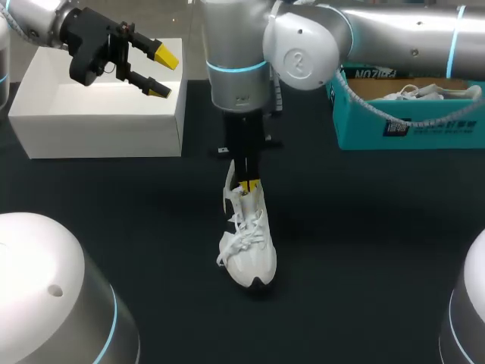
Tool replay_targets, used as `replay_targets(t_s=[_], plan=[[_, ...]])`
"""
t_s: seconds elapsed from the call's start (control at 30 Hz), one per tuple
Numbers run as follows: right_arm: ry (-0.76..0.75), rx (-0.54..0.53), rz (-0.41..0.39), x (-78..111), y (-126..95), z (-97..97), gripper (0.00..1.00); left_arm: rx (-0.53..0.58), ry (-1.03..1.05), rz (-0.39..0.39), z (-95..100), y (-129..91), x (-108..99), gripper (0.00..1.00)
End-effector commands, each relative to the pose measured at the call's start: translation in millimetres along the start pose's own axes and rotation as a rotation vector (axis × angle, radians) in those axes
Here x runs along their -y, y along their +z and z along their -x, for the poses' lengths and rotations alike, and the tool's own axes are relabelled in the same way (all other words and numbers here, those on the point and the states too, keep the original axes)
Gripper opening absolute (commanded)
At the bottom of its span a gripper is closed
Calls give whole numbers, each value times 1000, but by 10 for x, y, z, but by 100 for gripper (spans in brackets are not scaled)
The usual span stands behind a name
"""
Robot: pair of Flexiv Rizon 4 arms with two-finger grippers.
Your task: Take the shoe out of the shoebox, open the shoe tongue, remove and reinsert the insole, then place the shoe into the shoebox
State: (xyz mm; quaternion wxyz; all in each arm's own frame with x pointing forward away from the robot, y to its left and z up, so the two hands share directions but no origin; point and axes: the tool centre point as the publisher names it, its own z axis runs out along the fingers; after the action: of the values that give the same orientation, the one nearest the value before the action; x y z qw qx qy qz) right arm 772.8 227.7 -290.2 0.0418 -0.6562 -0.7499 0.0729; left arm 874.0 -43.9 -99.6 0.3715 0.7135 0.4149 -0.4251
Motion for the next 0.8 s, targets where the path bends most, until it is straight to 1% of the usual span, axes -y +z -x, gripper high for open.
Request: replay_targets(t_s=[0.03,0.7,0.73,0.8], plan=[[-16,-20,83,27,-123,81,0,-2,1,-4,1,-7,-8,100],[-16,-20,83,27,-123,81,0,-2,1,-4,1,-7,-8,100],[-86,-4,86,31,-136,108,0,-2,1,-4,1,-7,-8,100],[-197,-46,129,40,-177,172,0,-2,1,-4,1,-7,-8,100]])
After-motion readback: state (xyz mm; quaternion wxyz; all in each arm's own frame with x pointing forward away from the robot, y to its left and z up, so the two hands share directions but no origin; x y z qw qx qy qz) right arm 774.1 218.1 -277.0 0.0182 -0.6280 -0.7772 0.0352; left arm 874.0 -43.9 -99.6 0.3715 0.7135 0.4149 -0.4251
